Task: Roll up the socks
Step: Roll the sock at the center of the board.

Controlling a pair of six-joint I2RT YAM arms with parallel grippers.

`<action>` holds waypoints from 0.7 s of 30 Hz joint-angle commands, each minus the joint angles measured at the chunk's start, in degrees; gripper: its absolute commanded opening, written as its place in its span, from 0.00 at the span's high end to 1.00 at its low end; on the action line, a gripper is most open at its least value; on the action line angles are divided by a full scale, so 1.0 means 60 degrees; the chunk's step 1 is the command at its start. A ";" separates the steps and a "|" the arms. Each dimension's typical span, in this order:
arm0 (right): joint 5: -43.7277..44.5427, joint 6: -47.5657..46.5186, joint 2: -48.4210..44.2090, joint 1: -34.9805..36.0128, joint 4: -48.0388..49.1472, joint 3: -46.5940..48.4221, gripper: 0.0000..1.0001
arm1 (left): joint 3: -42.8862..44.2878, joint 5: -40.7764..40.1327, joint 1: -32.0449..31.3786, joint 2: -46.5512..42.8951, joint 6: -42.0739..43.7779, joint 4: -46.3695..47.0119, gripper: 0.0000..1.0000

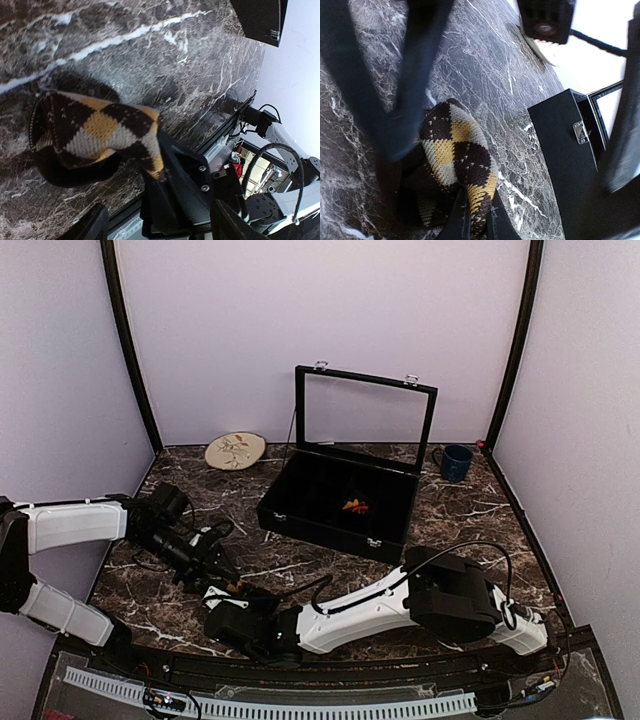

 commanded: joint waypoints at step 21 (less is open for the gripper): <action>-0.0394 0.0368 -0.0063 0.0088 0.0410 -0.0258 1.00 | 0.0327 -0.1169 0.0053 0.0962 -0.1035 0.0989 0.29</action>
